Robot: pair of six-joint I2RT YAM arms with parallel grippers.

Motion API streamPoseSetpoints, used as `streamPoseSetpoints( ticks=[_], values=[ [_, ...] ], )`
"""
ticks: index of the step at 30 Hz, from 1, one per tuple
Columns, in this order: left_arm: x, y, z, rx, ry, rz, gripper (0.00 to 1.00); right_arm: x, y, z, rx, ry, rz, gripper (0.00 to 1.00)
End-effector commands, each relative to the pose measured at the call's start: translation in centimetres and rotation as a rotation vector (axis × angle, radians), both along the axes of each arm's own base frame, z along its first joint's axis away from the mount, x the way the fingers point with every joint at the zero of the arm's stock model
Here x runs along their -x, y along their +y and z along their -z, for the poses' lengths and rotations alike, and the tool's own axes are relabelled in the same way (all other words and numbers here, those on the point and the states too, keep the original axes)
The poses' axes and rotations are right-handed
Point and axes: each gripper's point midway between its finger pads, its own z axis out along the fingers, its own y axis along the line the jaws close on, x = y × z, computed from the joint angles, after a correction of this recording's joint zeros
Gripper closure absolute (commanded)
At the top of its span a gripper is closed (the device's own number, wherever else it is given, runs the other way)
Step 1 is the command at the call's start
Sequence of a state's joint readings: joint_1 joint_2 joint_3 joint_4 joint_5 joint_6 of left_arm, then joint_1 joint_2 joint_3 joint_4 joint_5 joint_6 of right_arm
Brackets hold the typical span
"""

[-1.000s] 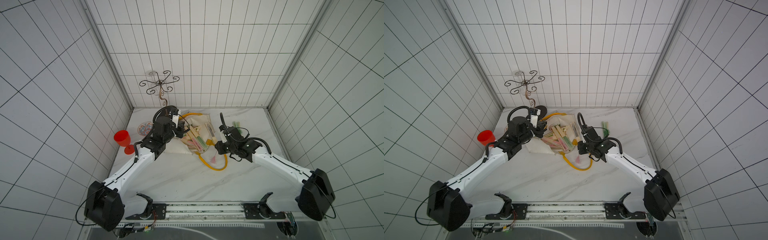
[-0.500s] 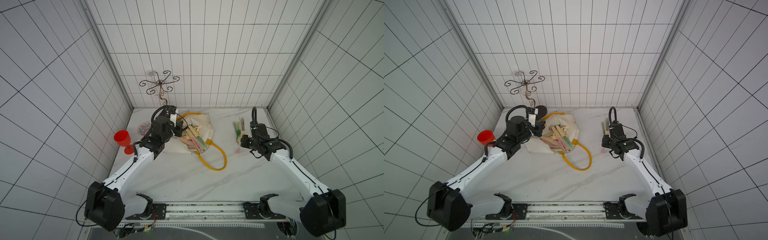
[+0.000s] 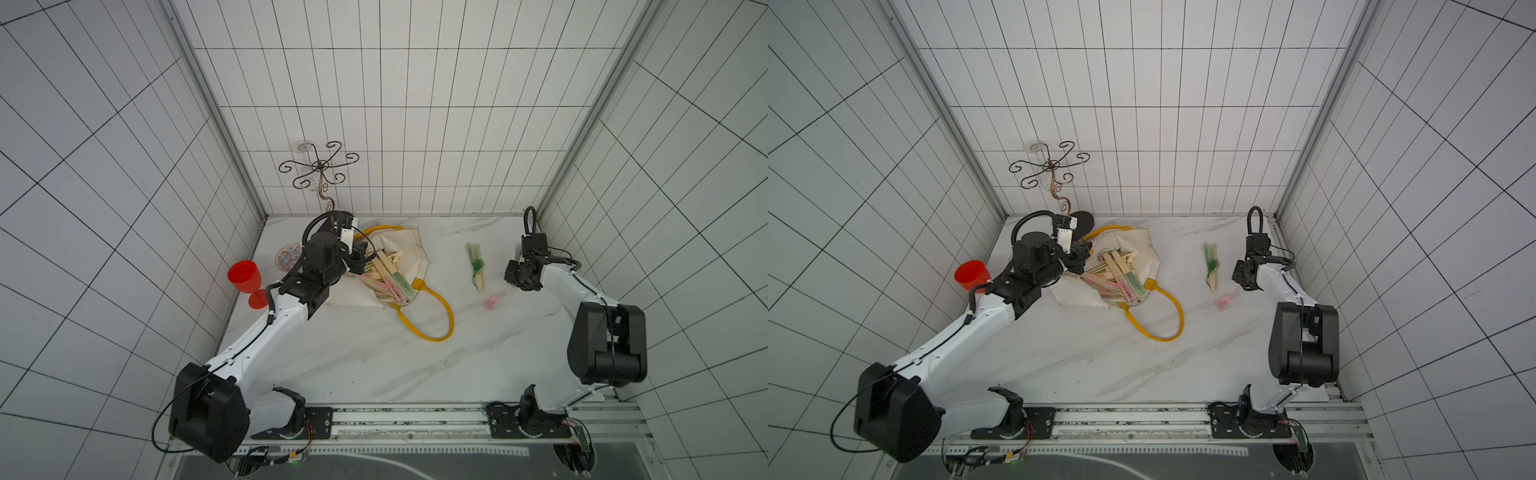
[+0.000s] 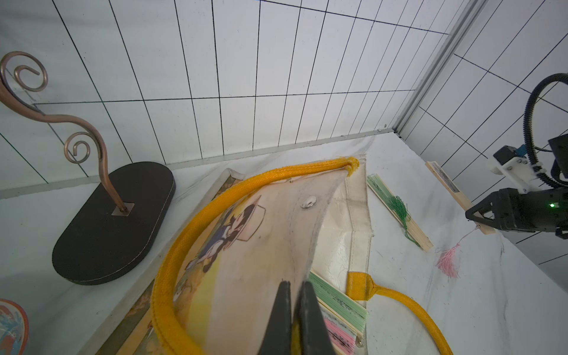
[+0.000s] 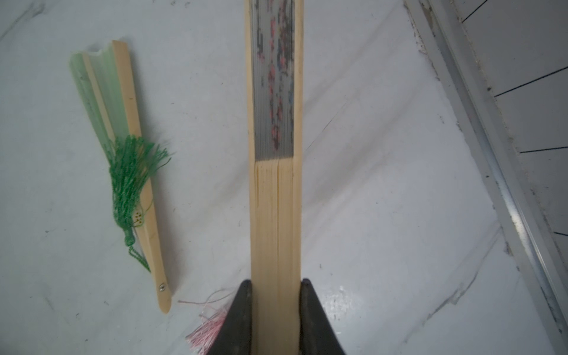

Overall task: Take out the folding fans from the tote bags
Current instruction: Place the folding fan at the center of the board.

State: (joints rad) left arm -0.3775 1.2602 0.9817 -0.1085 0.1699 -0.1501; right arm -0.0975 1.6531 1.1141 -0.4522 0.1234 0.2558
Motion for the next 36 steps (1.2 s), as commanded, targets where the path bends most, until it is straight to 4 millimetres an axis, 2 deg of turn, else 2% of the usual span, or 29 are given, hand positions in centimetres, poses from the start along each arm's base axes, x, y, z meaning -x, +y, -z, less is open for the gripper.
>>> streamPoseSetpoints(
  ticks=[1,6,14,19,23,25,28,31,33,36],
  values=[
    [0.0,0.0,-1.8,0.031,-0.053,0.006,1.0,-2.6,-1.4,-1.6,0.003,-0.03,-0.034,1.0],
    [-0.2,-0.2,-1.6,0.031,-0.048,0.01,1.0,-2.9,-2.8,0.3,0.026,0.021,-0.029,1.0],
    [-0.5,-0.3,-1.6,0.039,-0.042,0.006,1.0,-3.2,-1.5,4.1,-0.061,0.072,-0.088,1.0],
    [-0.5,-0.3,-1.5,0.038,-0.042,0.004,1.0,-3.1,-1.6,6.1,-0.058,0.111,-0.086,1.0],
    [-0.6,-0.2,-1.6,0.032,-0.046,0.001,1.0,-3.1,-1.9,7.4,-0.05,0.144,-0.085,0.94],
    [-0.7,-0.2,-1.7,0.03,-0.045,0.0,1.0,-3.0,-2.0,7.9,-0.046,0.16,-0.081,0.87],
    [-0.7,-0.1,-1.9,0.03,-0.049,0.0,1.0,-3.1,-2.1,7.5,-0.043,0.16,-0.075,0.74],
    [-0.7,-0.1,-2.0,0.031,-0.052,-0.001,1.0,-3.5,-1.9,5.8,-0.054,0.122,-0.076,0.62],
    [-0.7,-0.1,-1.9,0.03,-0.051,-0.001,1.0,-3.8,-1.8,4.3,-0.054,0.091,-0.069,0.57],
    [-0.6,-0.1,-2.0,0.028,-0.054,0.0,1.0,-4.0,-1.6,2.2,-0.061,0.045,-0.057,0.56]
  ],
)
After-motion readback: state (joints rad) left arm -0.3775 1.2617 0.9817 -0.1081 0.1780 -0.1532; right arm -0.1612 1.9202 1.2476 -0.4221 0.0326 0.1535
